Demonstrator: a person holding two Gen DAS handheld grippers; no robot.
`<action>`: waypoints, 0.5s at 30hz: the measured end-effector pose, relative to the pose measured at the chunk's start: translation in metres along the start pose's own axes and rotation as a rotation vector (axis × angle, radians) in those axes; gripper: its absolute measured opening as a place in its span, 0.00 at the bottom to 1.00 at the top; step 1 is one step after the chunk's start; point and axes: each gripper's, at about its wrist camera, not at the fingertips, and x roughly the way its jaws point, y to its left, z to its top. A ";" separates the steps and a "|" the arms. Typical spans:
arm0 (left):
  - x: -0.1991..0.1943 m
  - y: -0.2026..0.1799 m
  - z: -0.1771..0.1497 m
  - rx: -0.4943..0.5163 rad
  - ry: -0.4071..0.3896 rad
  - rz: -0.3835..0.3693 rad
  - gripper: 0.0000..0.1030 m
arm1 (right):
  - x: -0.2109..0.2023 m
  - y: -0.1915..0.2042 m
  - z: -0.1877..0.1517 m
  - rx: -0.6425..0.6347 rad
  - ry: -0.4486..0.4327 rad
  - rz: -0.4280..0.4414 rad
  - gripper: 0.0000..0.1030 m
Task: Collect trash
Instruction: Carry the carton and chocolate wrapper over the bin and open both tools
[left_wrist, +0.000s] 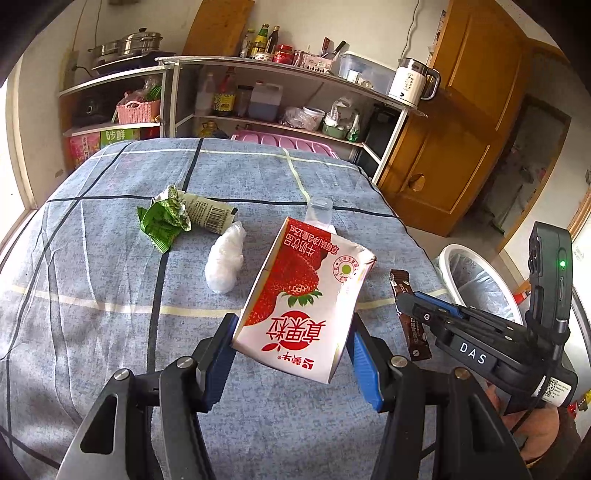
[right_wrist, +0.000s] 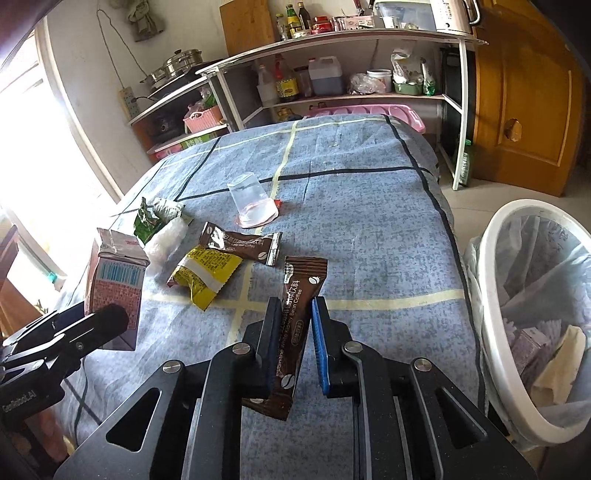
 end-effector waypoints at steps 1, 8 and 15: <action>-0.001 -0.002 0.001 0.003 -0.001 0.000 0.56 | -0.002 -0.001 0.000 0.002 -0.004 0.003 0.17; -0.006 -0.021 0.004 0.039 -0.016 -0.001 0.56 | -0.019 -0.012 0.000 0.015 -0.024 0.007 0.17; -0.006 -0.052 0.008 0.081 -0.024 -0.026 0.56 | -0.042 -0.034 0.000 0.034 -0.066 -0.016 0.17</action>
